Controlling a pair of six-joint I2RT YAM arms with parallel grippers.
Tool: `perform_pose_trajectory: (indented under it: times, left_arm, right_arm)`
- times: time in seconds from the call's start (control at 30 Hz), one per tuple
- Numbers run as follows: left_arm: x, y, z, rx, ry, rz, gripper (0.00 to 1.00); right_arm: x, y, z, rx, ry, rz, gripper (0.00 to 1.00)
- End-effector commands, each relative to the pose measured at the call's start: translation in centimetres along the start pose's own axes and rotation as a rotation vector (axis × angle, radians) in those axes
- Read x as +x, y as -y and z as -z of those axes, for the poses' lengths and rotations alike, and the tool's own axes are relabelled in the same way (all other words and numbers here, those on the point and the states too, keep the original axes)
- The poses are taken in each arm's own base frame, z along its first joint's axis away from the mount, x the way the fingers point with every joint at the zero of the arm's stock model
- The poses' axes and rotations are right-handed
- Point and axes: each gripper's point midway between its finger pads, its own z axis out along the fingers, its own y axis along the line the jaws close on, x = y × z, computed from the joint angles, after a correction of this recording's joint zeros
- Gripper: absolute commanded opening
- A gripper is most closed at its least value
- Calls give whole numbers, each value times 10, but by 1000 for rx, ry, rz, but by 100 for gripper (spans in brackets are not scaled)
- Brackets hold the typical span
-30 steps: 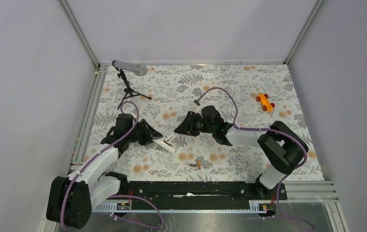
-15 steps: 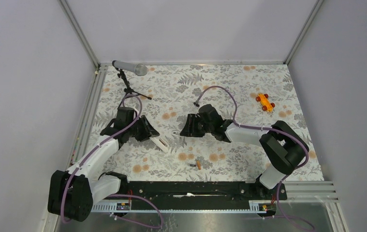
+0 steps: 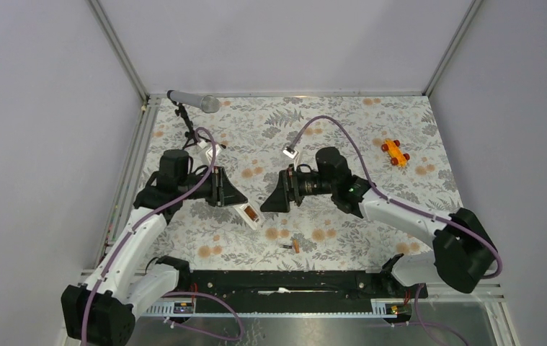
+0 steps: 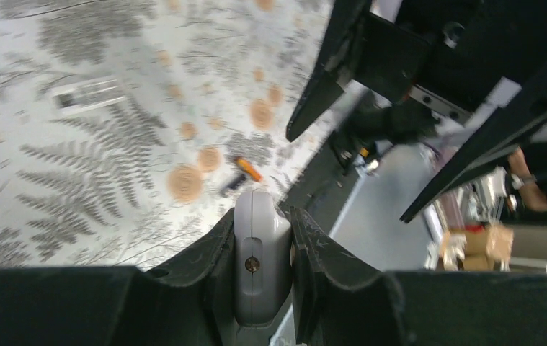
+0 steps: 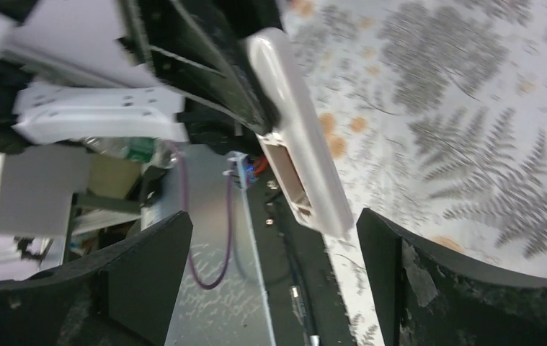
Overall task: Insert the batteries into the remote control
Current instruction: Adjust the remote control.
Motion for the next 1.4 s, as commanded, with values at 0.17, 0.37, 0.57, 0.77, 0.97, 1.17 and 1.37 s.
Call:
perform_pose_trajectory:
  times: [0.17, 0.37, 0.57, 0.77, 0.97, 1.17, 1.37]
  left_arm:
    - [-2, 104, 44, 442, -41, -257, 0]
    - [-8, 120, 52, 490, -28, -294, 0]
    - [-8, 124, 54, 506, -29, -297, 0]
    - [-26, 128, 54, 470, 67, -273, 57]
    - [-49, 131, 53, 487, 280, -110, 69]
    - [-57, 130, 56, 535, 389, -21, 62]
    - [-68, 131, 57, 523, 437, -20, 71]
  right_arm:
    - [12, -73, 11, -263, -125, 135, 93]
    - [21, -109, -1, -372, -164, 155, 77]
    - [11, -119, -4, -418, -125, 137, 36]
    - [-5, -114, -10, -358, -40, 112, 7]
    - [-35, -122, -5, -352, 156, 75, 6]
    - [-32, -126, -10, -396, 107, 22, 6]
    - [-25, -127, -9, -419, 71, 9, 6]
